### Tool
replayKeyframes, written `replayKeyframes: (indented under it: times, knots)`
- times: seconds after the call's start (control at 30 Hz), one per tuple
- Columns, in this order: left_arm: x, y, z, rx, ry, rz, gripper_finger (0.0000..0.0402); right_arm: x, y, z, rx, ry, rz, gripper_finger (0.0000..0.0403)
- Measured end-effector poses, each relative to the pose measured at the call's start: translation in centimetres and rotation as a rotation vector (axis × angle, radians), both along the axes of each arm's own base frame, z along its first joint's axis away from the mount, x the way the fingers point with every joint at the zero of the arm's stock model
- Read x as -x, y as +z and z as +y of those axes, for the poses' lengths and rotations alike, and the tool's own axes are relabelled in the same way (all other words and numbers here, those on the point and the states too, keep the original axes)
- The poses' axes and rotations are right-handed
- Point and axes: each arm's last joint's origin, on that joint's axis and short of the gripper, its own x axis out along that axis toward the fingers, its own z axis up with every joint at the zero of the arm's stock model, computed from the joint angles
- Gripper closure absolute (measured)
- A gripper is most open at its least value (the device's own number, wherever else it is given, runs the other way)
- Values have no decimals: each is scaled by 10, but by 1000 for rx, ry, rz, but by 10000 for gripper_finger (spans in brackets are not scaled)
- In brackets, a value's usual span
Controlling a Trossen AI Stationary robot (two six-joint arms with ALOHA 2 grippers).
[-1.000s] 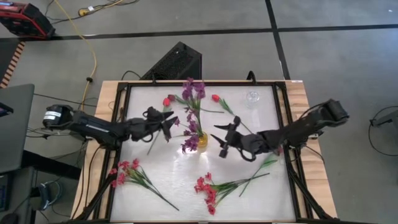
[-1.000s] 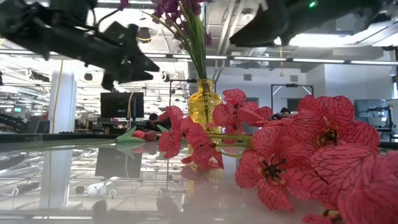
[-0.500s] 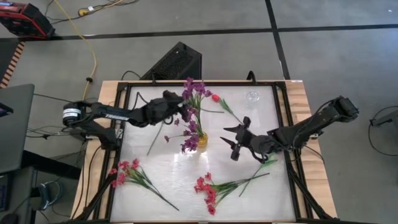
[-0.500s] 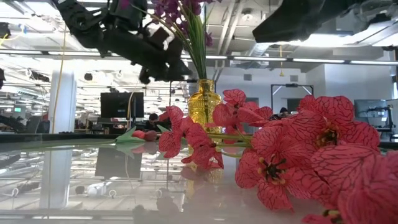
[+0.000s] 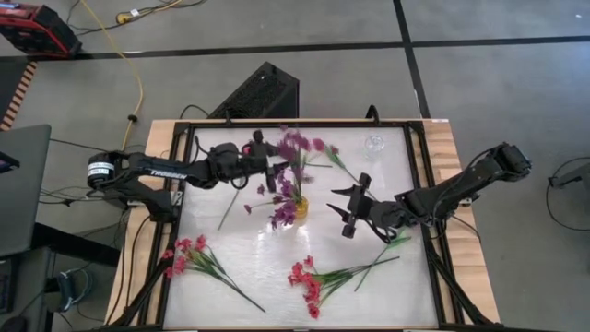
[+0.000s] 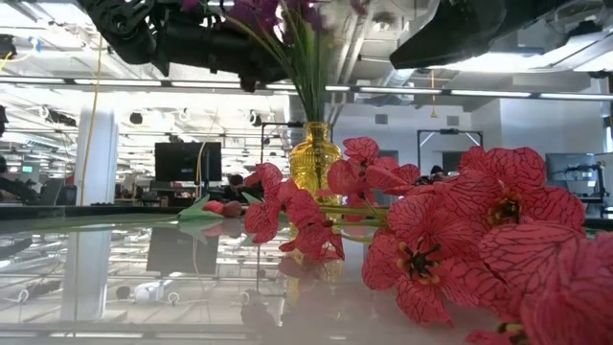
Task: Sort flowers into vase by color
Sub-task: Put the purple flowers into the yellow vase
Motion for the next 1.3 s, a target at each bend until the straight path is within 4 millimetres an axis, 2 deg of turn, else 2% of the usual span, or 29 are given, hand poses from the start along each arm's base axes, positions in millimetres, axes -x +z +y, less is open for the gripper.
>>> replayKeyframes:
  times: [0.13, 0.27, 0.37, 0.53, 0.63, 0.8, 0.97, 1.03, 1.13, 1.23, 1.3]
  knots:
    - [-3, 0, -9, -72, -66, 28, 235, 1, 1, 0, 13, 4, 2, 189]
    - [3, 0, -9, -76, 52, 98, 235, 4, 3, -1, 12, 18, 16, 189]
    - [11, 2, -10, -72, 62, 178, 235, 9, 8, -3, -33, 59, 76, 189]
    - [32, 12, -14, -32, 78, 260, 235, 19, 19, -9, -176, 110, 179, 189]
    - [47, 20, -17, 9, 115, 288, 235, 22, 19, -14, -206, 84, 206, 189]
    - [72, 27, -25, 138, 123, 289, 235, 9, 11, -30, -209, -71, 148, 191]
    - [84, -2, -50, 222, 32, 271, 235, -15, -13, -45, -183, -155, 158, 217]
    - [87, -17, -62, 256, -11, 224, 235, -23, -20, -46, -182, -161, 155, 248]
    - [91, -40, -78, 287, -61, 139, 235, -36, -28, -49, -144, -163, 139, 314]
    - [98, -55, -89, 299, -76, 52, 235, -49, -26, -62, -91, -214, 45, 379]
    - [101, -62, -95, 304, -79, 6, 235, -54, -22, -72, -32, -233, 4, 386]
